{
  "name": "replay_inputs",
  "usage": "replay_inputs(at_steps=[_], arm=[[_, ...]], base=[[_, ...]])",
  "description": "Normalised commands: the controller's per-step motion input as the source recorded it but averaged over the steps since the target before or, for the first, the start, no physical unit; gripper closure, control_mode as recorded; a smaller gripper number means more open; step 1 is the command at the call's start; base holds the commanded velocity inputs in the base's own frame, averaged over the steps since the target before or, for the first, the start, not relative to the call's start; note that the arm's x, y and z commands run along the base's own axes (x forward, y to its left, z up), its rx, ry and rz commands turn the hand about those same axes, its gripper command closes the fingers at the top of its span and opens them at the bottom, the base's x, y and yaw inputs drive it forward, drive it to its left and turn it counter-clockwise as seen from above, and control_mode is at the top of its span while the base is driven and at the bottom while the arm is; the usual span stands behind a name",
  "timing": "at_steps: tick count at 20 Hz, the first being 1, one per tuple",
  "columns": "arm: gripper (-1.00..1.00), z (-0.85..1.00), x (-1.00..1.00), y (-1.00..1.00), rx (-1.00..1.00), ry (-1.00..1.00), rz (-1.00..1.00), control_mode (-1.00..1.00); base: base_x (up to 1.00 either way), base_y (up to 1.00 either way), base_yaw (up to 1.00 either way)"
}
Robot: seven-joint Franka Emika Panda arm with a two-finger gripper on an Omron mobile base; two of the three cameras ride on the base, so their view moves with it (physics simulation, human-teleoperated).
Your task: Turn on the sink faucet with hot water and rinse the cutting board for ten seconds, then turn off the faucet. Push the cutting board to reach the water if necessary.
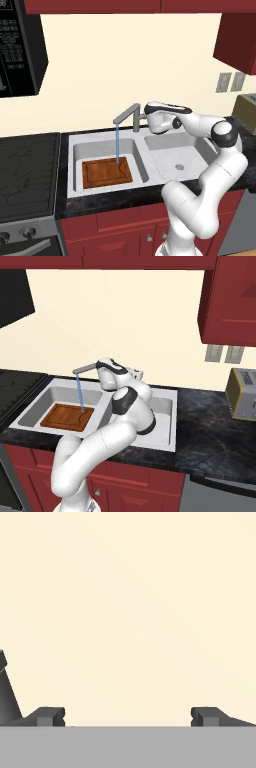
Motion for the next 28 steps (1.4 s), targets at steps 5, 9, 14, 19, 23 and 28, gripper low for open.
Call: replay_inputs(at_steps=[5,9,14,19,23,28], arm=[[-1.00,0.00,0.00,0.00,0.00,0.00,0.00,-1.00],[-1.00,0.00,0.00,0.00,0.00,0.01,0.00,-1.00],[-1.00,0.05,-0.08,0.00,0.01,0.04,0.00,-1.00],[-1.00,0.38,-0.13,0.00,0.06,0.01,0.00,-1.00],[-1.00,0.48,-0.36,-0.04,0.06,0.05,0.00,-1.00],[-1.00,0.43,-0.25,-0.06,0.06,0.15,0.00,-1.00]], base=[[0.00,0.00,0.00],[0.00,0.00,0.00],[0.00,0.00,0.00],[0.00,0.00,0.00],[0.00,0.00,0.00],[0.00,0.00,0.00]])
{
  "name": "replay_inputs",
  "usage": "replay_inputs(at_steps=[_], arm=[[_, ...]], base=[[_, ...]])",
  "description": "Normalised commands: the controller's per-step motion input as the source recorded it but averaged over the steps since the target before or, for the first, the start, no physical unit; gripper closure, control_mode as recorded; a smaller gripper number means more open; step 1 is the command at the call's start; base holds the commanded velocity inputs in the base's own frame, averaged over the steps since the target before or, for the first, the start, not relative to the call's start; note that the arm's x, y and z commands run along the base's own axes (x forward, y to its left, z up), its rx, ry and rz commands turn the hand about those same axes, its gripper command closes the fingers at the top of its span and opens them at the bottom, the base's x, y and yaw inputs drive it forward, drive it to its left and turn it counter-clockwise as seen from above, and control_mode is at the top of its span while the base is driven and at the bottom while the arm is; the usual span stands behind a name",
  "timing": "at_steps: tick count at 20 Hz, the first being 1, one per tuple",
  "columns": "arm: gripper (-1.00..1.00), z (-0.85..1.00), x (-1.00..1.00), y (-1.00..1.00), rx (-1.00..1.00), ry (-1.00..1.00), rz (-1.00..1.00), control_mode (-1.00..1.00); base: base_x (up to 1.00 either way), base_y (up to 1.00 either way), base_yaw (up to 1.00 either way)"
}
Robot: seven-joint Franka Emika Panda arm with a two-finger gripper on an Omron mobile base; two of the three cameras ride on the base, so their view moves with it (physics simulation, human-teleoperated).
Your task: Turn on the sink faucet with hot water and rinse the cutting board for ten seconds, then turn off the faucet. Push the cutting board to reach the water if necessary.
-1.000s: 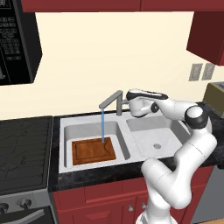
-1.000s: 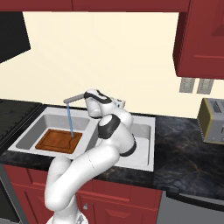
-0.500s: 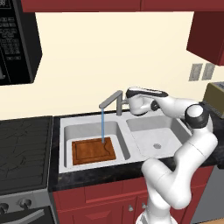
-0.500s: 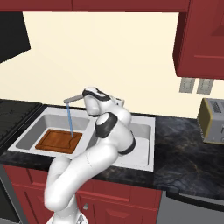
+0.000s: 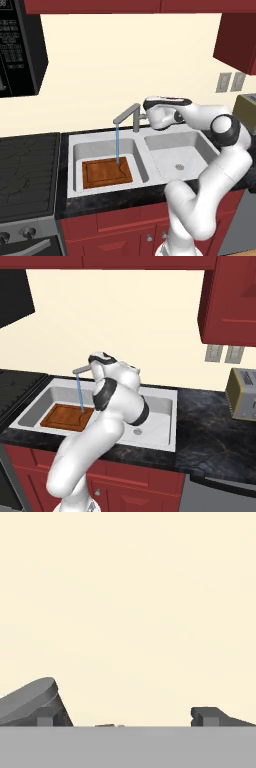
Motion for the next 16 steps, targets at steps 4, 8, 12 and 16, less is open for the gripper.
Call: replay_inputs(at_steps=[4,8,12,16], arm=[[-1.00,0.37,-0.48,-0.33,0.06,0.20,0.00,-1.00],[-1.00,0.38,-0.47,-0.40,0.07,0.27,0.00,-1.00],[-1.00,0.53,-0.10,-0.27,0.08,0.28,0.00,-1.00],[-1.00,0.62,0.00,-0.34,0.11,0.31,0.00,-1.00]], base=[[0.00,0.00,0.00],[0.00,0.00,0.00],[0.00,0.00,0.00],[0.00,0.00,0.00]])
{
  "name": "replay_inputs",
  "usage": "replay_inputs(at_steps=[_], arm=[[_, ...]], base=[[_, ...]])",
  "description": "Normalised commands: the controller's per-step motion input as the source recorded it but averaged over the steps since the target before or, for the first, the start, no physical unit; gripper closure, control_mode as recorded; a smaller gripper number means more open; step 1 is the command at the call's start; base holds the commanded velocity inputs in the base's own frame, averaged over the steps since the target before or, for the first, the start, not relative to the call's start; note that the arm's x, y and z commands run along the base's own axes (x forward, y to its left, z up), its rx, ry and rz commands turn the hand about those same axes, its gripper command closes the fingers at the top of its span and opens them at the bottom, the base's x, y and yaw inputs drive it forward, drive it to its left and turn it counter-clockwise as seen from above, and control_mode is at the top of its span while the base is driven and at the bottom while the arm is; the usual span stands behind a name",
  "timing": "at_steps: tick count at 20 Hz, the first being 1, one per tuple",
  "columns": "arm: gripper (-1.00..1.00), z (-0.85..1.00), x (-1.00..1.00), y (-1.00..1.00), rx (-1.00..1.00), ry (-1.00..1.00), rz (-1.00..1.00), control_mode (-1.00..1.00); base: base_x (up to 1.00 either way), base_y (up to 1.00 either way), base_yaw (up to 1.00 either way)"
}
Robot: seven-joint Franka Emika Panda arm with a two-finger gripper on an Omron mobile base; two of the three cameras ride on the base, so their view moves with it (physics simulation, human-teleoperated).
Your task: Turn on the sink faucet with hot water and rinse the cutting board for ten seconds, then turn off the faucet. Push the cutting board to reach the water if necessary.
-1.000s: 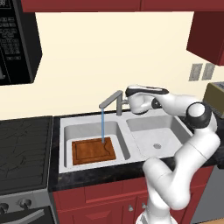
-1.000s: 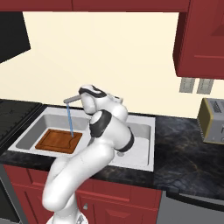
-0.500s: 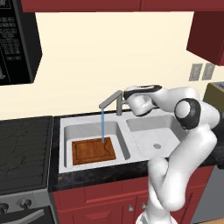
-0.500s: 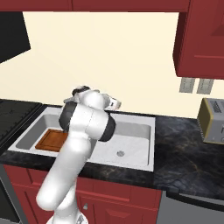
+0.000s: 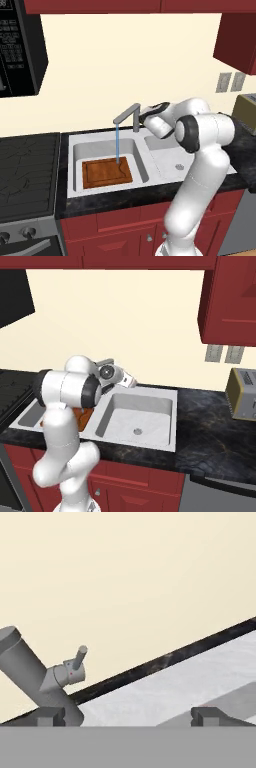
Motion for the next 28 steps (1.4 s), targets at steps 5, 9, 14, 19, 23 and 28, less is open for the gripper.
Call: replay_inputs(at_steps=[5,9,14,19,23,28], arm=[[-1.00,0.71,0.00,-0.40,0.15,0.30,0.00,-1.00],[-1.00,0.78,0.07,-0.31,0.17,0.29,0.00,-1.00],[-1.00,0.69,0.04,-0.14,0.12,0.30,0.00,-1.00],[-1.00,0.49,0.00,-0.01,0.08,0.32,0.01,-1.00],[-1.00,0.16,0.00,0.00,0.06,0.38,0.05,-1.00],[-1.00,0.00,0.00,0.00,0.00,0.15,0.11,-1.00]], base=[[0.00,0.00,0.00],[0.00,0.00,0.00],[0.00,0.00,0.00],[0.00,0.00,0.00],[0.00,0.00,0.00],[0.00,0.00,0.00]])
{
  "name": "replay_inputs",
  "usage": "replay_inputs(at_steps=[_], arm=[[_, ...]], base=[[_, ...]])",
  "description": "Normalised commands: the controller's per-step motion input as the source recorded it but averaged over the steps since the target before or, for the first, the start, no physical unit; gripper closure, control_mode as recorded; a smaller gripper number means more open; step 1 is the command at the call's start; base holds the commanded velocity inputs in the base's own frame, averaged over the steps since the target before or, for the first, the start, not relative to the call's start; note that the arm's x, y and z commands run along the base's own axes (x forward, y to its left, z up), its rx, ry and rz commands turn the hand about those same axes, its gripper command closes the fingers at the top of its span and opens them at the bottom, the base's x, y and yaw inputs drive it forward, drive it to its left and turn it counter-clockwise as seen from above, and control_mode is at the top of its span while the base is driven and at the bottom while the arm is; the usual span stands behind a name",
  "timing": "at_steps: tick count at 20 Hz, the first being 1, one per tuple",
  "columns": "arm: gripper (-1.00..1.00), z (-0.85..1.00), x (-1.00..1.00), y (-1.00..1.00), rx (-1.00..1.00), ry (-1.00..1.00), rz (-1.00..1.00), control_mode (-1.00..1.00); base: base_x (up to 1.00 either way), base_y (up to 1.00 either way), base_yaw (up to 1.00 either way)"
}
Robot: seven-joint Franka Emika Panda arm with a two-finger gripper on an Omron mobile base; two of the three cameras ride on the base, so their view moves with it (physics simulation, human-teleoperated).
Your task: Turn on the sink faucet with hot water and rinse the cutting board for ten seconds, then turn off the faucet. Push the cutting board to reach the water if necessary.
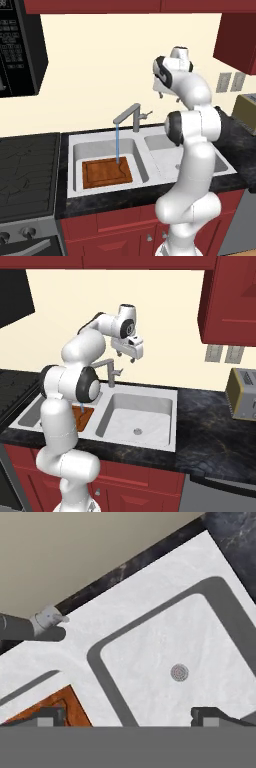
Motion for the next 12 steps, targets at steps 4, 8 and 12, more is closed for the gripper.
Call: replay_inputs(at_steps=[4,8,12], arm=[[-1.00,-0.11,-0.22,0.02,-0.02,-0.09,0.25,-1.00],[-1.00,0.00,-0.29,0.00,-0.01,-0.23,0.29,-1.00],[-1.00,-0.06,-0.08,0.00,0.00,-0.27,0.29,-1.00]], base=[[0.00,0.00,0.00],[0.00,0.00,0.00],[0.00,0.00,0.00]])
